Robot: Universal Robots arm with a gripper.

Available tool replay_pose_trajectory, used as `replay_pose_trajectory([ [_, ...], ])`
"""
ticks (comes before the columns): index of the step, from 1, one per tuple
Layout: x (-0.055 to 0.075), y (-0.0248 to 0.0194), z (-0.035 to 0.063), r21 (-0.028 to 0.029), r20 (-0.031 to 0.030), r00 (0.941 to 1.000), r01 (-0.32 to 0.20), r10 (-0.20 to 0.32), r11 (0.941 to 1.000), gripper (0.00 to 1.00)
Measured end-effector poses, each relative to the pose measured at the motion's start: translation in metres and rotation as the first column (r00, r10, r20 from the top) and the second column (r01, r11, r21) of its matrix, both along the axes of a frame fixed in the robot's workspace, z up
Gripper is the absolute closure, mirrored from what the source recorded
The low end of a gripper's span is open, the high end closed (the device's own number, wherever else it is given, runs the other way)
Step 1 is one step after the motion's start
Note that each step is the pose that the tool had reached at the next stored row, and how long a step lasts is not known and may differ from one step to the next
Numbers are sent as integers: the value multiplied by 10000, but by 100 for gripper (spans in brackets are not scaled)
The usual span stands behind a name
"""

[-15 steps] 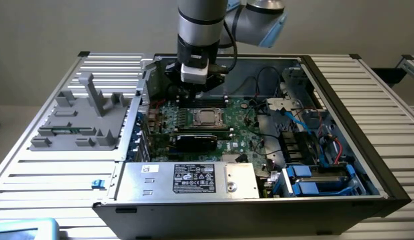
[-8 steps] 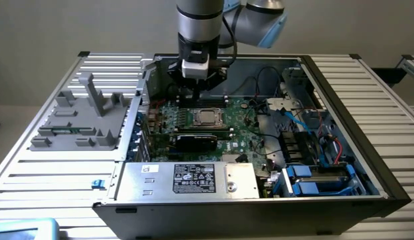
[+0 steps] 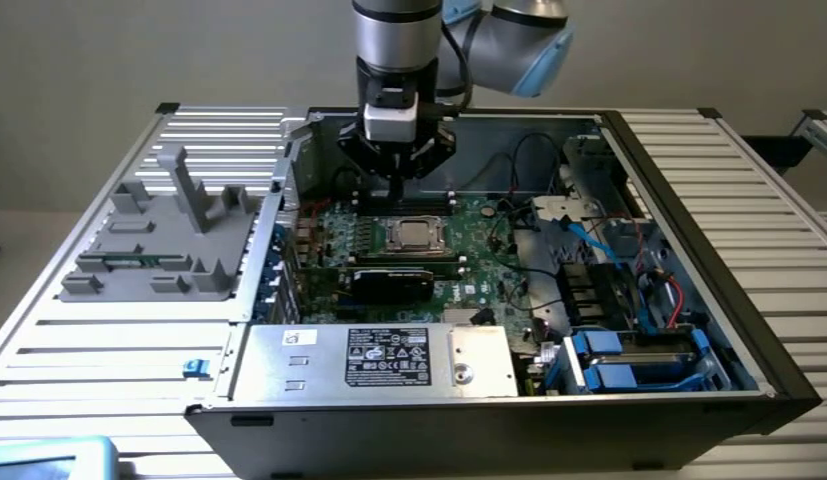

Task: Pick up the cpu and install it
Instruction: 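Install the second cpu locking lever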

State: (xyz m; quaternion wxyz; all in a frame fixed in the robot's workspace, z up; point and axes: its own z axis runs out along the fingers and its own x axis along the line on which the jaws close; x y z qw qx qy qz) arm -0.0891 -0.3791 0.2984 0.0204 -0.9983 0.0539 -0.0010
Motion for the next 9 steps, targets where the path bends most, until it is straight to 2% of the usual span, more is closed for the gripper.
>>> replay_pose_trajectory([
  [2, 0, 21, 0, -364, -8, 10000, 0, 0, 9993, 89],
  [3, 0, 24, 0, -428, -8, 10000, 0, 0, 9991, 89],
  [9, 0, 24, 0, -429, -8, 10000, 0, 0, 9991, 89],
])
